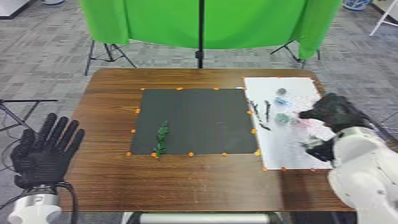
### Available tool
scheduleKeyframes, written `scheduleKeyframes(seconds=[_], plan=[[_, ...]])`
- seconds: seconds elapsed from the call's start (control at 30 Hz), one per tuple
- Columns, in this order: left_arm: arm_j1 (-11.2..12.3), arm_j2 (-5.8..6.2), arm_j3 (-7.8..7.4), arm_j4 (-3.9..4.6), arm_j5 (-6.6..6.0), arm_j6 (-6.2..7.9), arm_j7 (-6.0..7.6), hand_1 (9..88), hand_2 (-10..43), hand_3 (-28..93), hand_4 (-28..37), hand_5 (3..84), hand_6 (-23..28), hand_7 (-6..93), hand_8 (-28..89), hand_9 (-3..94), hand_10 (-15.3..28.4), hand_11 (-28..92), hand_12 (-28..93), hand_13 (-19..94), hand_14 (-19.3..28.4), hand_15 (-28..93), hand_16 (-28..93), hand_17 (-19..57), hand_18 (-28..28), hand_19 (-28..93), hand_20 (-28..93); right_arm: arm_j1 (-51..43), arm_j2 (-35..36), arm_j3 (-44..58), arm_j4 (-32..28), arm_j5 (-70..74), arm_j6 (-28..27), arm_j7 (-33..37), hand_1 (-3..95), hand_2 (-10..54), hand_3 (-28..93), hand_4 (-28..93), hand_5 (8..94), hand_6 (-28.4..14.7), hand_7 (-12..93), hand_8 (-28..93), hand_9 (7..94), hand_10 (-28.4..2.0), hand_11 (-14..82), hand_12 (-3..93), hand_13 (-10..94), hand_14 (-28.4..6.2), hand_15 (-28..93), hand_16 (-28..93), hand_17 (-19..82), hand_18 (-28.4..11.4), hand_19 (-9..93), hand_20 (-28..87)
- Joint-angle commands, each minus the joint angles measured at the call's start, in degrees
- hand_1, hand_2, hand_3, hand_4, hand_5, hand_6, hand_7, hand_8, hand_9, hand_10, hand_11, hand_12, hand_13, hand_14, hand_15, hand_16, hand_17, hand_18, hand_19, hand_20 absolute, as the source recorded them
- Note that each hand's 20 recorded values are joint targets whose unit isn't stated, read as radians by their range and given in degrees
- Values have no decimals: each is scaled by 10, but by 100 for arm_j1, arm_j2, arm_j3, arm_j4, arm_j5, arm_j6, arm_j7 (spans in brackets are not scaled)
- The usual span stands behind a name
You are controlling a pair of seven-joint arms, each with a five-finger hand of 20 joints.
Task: Arrange flowers
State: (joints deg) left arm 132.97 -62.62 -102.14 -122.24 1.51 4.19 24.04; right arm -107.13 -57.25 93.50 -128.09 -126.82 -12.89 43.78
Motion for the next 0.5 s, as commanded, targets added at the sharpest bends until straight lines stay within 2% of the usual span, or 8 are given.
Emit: scheduleKeyframes(seconds=[0.03, 0.37, 0.5], plan=[[128, -21, -16, -4, -55, 35, -24, 281, 96, 789, -283, 428, 91, 82, -81, 365, 148, 150, 95, 261, 157, 273, -52, -75, 131, 306, 107, -1020, 3, 391, 306, -636, 812, 20, 303, -95, 779, -276, 528, -105, 118, -107, 445, -227, 102, 137, 402, -213, 663, 141, 277, -269, 928, 416], [137, -31, 13, -20, -4, 21, -55, 281, 98, 787, -283, 430, 92, 84, -82, 366, 149, 153, 96, 262, 158, 273, -51, -75, 132, 306, 110, -982, -130, 289, 678, -782, -8, 58, 322, -95, 757, -282, 537, -96, 133, -116, 461, -216, 118, 140, 407, -207, 679, 144, 275, -267, 926, 422], [166, -51, 32, -14, -29, 38, -82, 282, 99, 786, -283, 430, 92, 85, -82, 365, 148, 152, 96, 261, 158, 273, -51, -76, 132, 306, 111, -955, -142, 143, 863, -1053, 200, 50, 336, -95, 764, -283, 539, -90, 136, -118, 465, -209, 120, 141, 413, -202, 676, 143, 274, -266, 923, 425]])
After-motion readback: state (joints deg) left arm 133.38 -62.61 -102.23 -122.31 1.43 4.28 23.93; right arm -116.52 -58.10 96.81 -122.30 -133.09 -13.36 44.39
